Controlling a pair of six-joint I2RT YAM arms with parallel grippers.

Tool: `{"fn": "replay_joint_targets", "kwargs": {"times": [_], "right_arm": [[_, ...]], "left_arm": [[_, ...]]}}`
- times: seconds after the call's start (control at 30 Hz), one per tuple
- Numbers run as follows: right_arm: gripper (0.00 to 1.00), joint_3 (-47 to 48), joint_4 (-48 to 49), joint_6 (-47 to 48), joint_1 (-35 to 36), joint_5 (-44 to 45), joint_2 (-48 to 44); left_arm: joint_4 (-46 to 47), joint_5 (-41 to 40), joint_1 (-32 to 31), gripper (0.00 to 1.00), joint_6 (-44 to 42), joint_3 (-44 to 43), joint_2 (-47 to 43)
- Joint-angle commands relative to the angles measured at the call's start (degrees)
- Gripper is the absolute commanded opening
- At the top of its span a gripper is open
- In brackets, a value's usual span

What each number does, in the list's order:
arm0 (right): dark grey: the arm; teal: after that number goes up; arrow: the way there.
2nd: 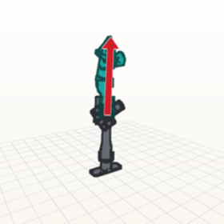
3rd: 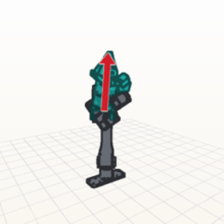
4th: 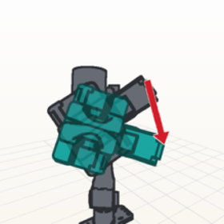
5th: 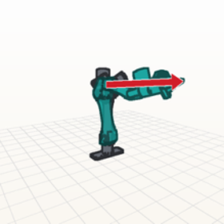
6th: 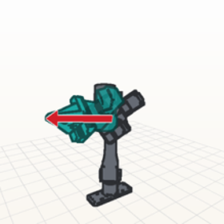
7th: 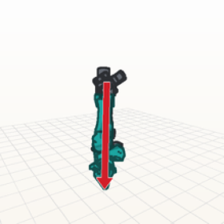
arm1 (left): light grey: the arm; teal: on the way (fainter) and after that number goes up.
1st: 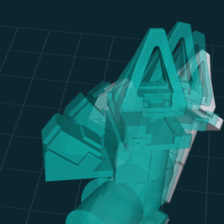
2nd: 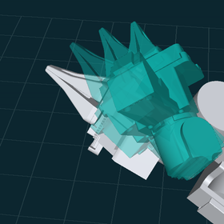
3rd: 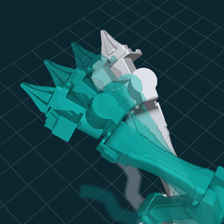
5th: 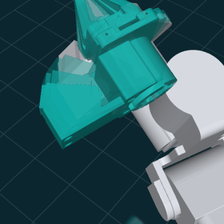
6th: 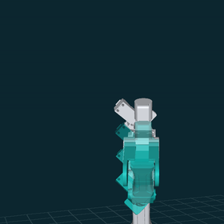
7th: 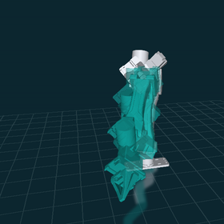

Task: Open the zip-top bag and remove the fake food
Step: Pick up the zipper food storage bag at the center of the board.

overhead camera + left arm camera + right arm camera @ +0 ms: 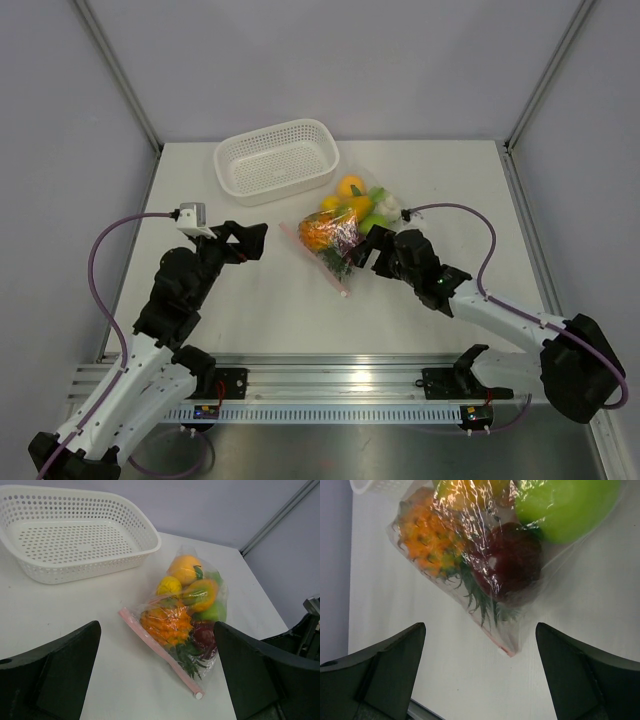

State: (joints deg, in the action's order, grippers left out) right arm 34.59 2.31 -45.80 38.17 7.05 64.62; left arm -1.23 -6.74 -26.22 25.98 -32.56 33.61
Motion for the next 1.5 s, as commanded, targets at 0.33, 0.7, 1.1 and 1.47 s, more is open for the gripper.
{"fn": "replay_joint_targets", "kwargs": {"times": [0.33,0.7,1.1,1.47], "right_arm": [[0.99,1.36,8.06,2.21,4.98,2.18,10.79],[0.88,2.23,11.05,-0.08,6.48,3.50,18.17],[0.13,2.32,11.94,-0.43,6.56,4.81,18.00],[0.00,5.31,5.17,0.89,6.56,5.43,11.06]], "left_arm": [[0.01,0.24,0.11,0.99,0.13,-2.51,-0.29],[0.09,0.50,0.11,0.99,0.22,-2.51,-0.21],[0.62,2.43,0.11,0.99,-0.14,-2.60,0.41],[10.46,16.23,-0.24,0.99,-4.09,0.65,-0.91]]}}
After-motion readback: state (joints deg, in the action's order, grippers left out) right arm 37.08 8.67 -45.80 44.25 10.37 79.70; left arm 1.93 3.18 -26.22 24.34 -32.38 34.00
